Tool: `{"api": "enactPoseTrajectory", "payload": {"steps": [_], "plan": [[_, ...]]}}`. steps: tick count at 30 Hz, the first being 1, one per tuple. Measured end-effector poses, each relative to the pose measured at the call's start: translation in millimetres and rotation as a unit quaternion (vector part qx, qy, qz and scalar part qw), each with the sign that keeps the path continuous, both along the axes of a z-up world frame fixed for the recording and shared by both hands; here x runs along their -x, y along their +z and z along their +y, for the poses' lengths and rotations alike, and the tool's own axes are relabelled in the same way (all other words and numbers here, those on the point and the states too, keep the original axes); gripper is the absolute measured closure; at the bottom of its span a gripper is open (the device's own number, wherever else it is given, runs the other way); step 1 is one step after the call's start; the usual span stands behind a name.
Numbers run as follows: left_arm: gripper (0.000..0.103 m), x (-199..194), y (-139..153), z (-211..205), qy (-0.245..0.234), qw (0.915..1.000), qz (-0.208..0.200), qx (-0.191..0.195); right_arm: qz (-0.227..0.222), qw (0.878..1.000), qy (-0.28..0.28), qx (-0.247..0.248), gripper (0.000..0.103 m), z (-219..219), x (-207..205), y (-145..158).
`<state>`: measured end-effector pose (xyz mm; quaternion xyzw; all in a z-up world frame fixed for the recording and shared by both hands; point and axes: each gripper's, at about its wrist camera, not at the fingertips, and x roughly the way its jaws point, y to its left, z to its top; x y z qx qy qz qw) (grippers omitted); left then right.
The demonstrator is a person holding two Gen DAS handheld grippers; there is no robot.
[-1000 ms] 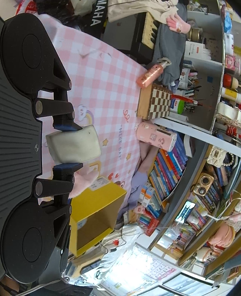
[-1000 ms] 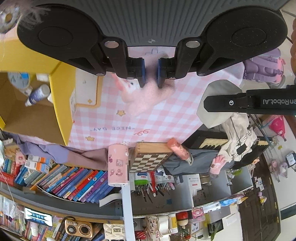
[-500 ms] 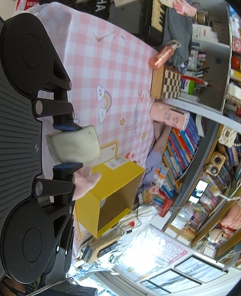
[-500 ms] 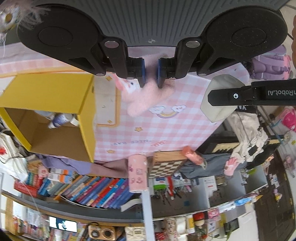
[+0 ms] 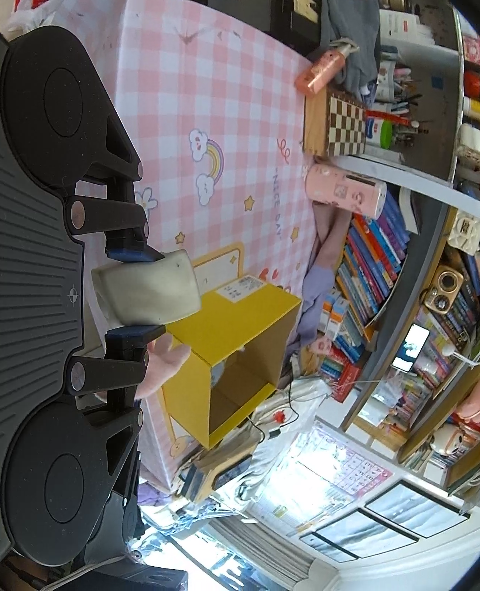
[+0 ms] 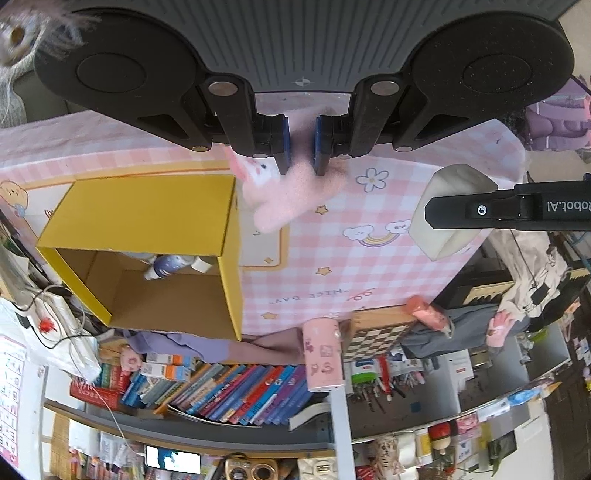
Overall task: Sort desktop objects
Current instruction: 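Lift the cream block and pink glove and carry both toward the yellow box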
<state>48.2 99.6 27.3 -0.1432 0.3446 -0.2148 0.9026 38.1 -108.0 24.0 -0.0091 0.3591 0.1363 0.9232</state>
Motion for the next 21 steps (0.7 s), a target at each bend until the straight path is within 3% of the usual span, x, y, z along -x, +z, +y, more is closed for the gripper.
{"api": "enactPoseTrajectory", "payload": {"steps": [21], "plan": [[0.072, 2, -5, -22, -0.015, 0.9998, 0.015, -0.006, 0.008, 1.0, -0.027, -0.009, 0.092, -24, 11, -5]]}}
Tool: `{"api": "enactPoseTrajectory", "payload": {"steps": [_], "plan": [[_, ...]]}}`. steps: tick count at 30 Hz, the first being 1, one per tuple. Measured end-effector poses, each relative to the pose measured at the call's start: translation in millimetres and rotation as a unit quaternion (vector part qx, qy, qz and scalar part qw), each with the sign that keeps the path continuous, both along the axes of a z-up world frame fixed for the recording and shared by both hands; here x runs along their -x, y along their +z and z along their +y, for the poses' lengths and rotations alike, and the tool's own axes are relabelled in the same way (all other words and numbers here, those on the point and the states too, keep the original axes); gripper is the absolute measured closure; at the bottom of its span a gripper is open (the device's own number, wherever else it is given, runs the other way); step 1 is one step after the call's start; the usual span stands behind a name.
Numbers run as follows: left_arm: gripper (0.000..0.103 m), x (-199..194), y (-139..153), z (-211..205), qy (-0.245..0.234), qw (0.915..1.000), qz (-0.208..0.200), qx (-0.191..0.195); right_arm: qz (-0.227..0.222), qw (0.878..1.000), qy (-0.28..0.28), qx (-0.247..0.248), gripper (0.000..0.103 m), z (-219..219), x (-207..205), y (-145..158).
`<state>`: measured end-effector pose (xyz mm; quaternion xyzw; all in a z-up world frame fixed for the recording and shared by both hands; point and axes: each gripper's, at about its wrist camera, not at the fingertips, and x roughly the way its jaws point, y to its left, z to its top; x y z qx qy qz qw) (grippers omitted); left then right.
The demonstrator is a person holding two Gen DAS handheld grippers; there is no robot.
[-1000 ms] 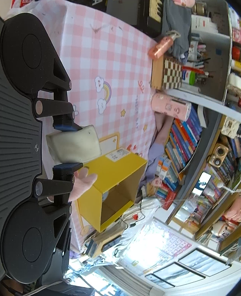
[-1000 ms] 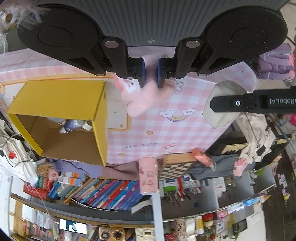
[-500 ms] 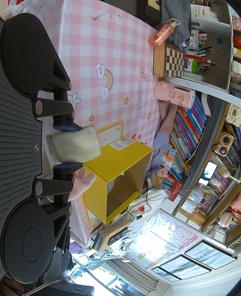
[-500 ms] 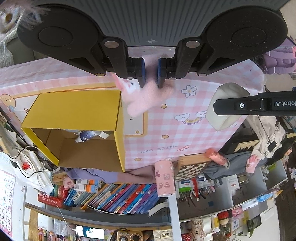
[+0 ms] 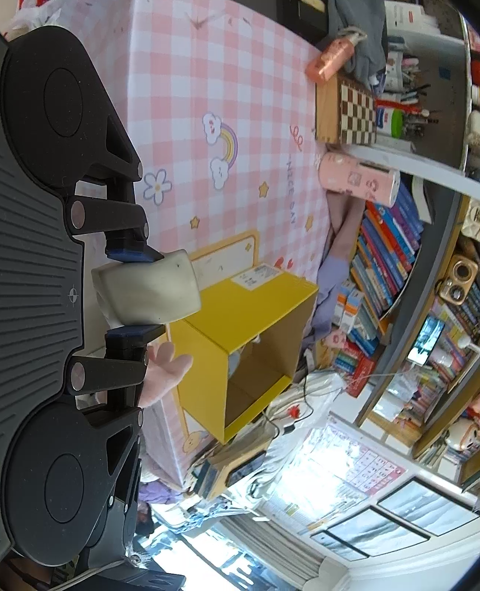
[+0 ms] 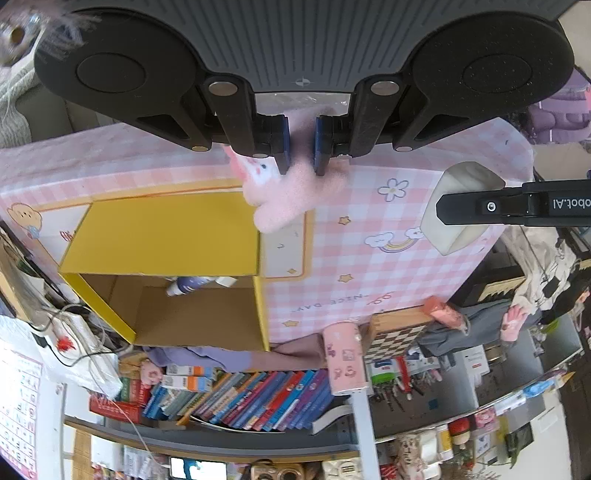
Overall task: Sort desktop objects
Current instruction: 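Lift the cream block and pink glove and carry both toward the yellow box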
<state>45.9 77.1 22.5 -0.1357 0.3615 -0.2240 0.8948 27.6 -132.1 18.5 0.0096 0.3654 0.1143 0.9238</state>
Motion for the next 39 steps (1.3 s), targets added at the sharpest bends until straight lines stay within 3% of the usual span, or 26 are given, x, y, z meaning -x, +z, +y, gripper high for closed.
{"api": "enactPoseTrajectory", "payload": {"steps": [16, 39], "plan": [[0.072, -9, 4, -42, -0.054, 0.9986, -0.002, -0.005, 0.007, 0.998, -0.055, -0.024, 0.092, -38, 4, -2], [0.072, -12, 3, -46, -0.053, 0.9986, 0.005, -0.011, 0.015, 0.998, -0.06, -0.034, 0.092, -42, 1, -8]]}}
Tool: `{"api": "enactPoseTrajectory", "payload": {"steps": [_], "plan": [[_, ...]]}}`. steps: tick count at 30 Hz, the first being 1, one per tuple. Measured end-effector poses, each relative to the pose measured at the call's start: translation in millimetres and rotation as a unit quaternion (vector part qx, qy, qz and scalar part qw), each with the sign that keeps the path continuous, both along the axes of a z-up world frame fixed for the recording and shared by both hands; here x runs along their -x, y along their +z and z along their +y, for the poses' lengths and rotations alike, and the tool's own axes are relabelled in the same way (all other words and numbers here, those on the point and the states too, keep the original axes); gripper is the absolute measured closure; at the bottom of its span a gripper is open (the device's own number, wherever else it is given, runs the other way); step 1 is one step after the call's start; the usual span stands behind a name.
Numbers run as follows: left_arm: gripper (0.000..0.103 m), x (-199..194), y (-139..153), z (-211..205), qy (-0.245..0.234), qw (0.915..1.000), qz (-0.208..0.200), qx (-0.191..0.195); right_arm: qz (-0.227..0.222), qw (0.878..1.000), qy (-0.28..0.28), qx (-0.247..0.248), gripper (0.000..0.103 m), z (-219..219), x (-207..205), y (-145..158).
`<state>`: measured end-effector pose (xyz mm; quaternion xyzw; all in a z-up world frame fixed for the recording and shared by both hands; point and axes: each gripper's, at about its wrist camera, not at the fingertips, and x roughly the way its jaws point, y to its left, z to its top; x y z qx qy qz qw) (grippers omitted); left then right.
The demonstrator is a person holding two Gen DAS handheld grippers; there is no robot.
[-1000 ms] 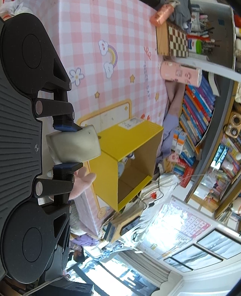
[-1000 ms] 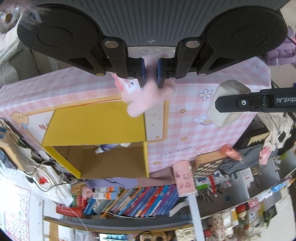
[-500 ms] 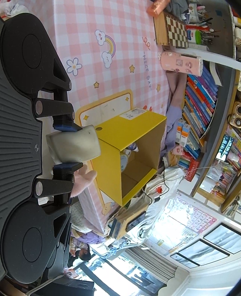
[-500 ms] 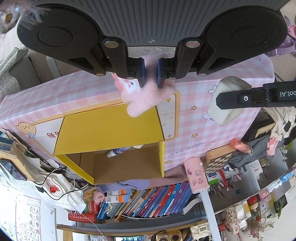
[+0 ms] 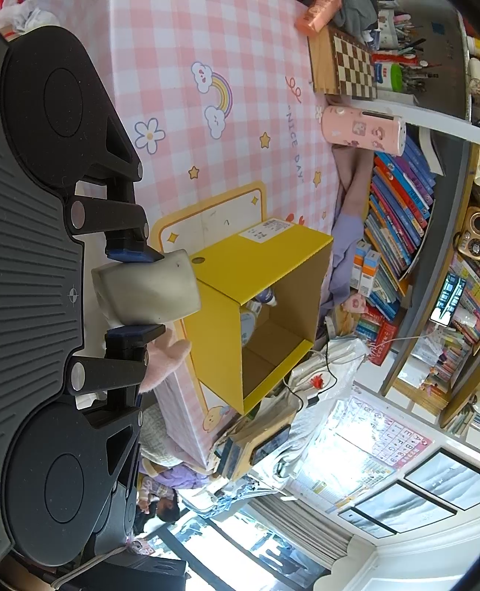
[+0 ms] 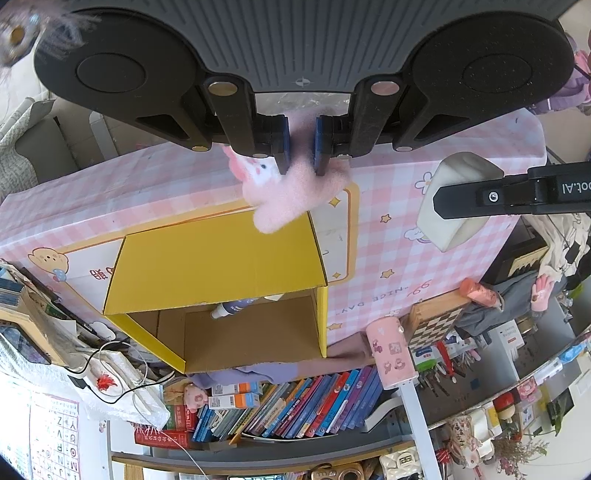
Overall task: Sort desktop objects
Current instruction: 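Lift the cream block and pink glove and carry both toward the yellow box, then lower both tools into the box and open them to drop the items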
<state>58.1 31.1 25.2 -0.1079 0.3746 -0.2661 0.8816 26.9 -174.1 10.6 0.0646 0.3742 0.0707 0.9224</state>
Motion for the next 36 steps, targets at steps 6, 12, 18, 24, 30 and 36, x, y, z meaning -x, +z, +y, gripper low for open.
{"api": "enactPoseTrajectory", "payload": {"steps": [6, 12, 18, 24, 30, 36], "plan": [[0.072, -2, -1, -1, -0.005, 1.0, 0.002, 0.003, 0.001, 1.0, -0.002, 0.003, 0.092, -1, 1, -1], [0.072, -6, -2, -12, -0.023, 0.9997, 0.0, 0.007, 0.002, 1.0, -0.019, 0.006, 0.092, -9, 6, -3], [0.072, -11, 1, -24, -0.037, 0.9993, -0.006, 0.009, 0.001, 0.999, -0.037, 0.002, 0.092, -20, 6, -2], [0.072, -18, 6, -32, -0.032, 0.9994, -0.007, 0.011, 0.001, 0.999, -0.044, -0.004, 0.092, -32, -1, -2], [0.072, -30, 11, -42, -0.02, 0.9997, -0.009, 0.011, 0.006, 0.999, -0.037, -0.006, 0.092, -44, -13, -2], [0.072, -48, 18, -61, -0.021, 0.9996, -0.011, 0.016, 0.009, 0.999, -0.032, -0.002, 0.092, -67, -28, 1]]}}
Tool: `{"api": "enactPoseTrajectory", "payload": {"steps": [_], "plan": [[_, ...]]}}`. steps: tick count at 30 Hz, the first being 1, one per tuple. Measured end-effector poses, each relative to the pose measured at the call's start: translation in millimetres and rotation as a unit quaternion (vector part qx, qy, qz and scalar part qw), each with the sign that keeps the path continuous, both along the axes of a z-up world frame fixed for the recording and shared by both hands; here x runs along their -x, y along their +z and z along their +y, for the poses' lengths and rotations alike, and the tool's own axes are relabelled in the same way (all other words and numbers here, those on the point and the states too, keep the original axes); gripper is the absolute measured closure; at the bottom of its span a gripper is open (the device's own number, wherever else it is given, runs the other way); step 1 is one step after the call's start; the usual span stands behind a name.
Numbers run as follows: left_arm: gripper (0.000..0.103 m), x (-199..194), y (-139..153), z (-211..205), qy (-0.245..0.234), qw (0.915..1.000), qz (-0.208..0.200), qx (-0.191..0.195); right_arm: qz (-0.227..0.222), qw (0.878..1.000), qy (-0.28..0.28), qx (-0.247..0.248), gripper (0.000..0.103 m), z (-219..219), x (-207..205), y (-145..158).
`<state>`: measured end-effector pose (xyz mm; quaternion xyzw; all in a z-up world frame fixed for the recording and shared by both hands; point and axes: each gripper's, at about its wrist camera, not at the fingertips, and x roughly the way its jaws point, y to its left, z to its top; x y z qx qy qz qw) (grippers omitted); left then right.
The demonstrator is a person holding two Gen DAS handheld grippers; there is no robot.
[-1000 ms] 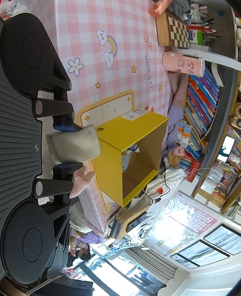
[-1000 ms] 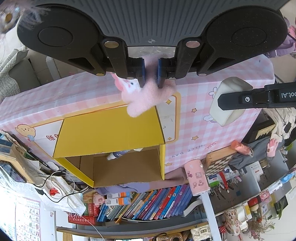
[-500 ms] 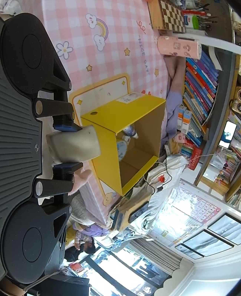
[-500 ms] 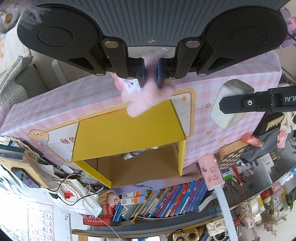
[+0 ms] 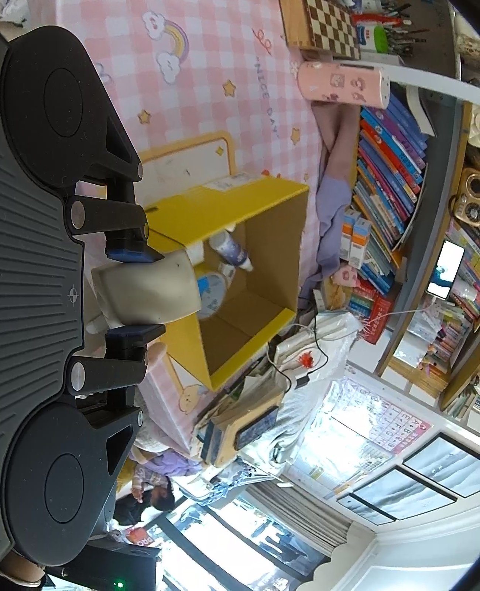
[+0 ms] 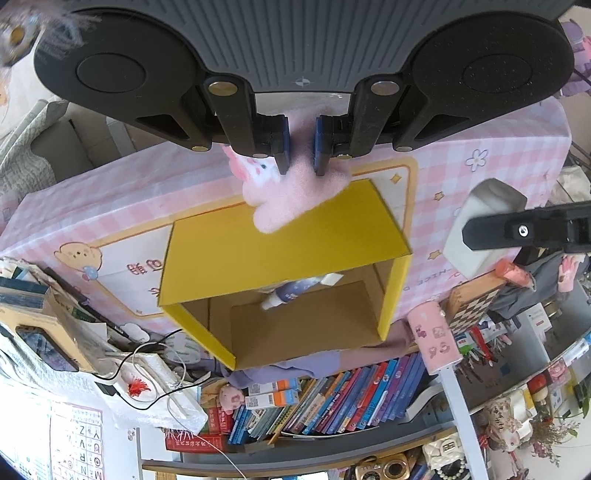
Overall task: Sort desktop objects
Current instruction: 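Lower both tools into the box and open them to drop the items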
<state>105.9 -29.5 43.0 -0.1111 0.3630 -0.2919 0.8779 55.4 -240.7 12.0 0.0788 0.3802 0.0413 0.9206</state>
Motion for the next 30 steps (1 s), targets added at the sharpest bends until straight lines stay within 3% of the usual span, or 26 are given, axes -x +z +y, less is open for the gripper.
{"api": "enactPoseTrajectory", "payload": {"steps": [5, 18, 30], "plan": [[0.072, -15, 3, -21, -0.005, 1.0, -0.001, 0.005, 0.001, 1.0, -0.001, -0.003, 0.092, -19, -13, 4], [0.072, -65, 21, -64, 0.026, 0.9989, -0.039, -0.002, -0.076, 0.996, 0.039, -0.009, 0.092, -57, -77, 38], [0.072, -103, -2, -92, 0.079, 0.9953, -0.019, -0.053, -0.07, 0.99, 0.122, -0.01, 0.092, -60, -150, 21]]}}
